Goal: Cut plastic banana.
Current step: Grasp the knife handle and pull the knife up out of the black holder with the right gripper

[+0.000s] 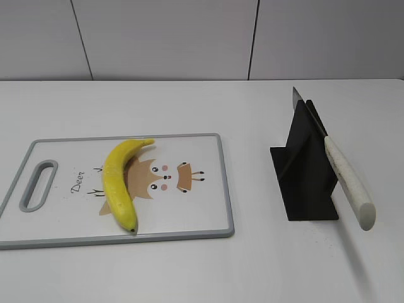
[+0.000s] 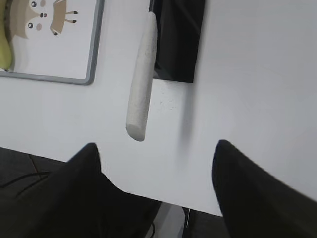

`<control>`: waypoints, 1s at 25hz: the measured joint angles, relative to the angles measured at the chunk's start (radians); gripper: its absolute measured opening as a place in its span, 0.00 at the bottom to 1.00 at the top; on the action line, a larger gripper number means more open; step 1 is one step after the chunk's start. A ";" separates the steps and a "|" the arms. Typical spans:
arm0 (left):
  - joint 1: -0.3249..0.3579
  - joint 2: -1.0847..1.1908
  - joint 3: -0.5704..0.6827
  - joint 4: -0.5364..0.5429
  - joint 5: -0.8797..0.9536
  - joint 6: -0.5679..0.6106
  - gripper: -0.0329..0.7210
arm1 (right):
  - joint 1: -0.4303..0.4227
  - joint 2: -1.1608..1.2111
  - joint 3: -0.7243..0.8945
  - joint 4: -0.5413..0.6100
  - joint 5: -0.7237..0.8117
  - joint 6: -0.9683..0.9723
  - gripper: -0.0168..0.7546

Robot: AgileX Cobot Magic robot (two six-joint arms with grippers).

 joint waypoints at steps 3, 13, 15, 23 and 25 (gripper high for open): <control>0.000 0.000 0.000 0.000 0.000 0.000 0.82 | 0.066 0.087 -0.026 -0.023 -0.002 0.029 0.71; 0.000 0.000 0.000 -0.002 0.001 0.000 0.82 | 0.323 0.332 -0.105 -0.179 -0.003 0.168 0.70; 0.000 0.000 0.000 -0.002 0.001 0.000 0.82 | 0.337 0.366 -0.112 -0.183 -0.005 0.184 0.70; 0.000 0.000 0.000 -0.002 0.002 0.000 0.82 | 0.339 0.494 -0.116 -0.205 -0.026 0.207 0.70; 0.000 0.000 0.000 -0.002 0.003 0.000 0.82 | 0.339 0.526 -0.116 -0.212 -0.036 0.219 0.70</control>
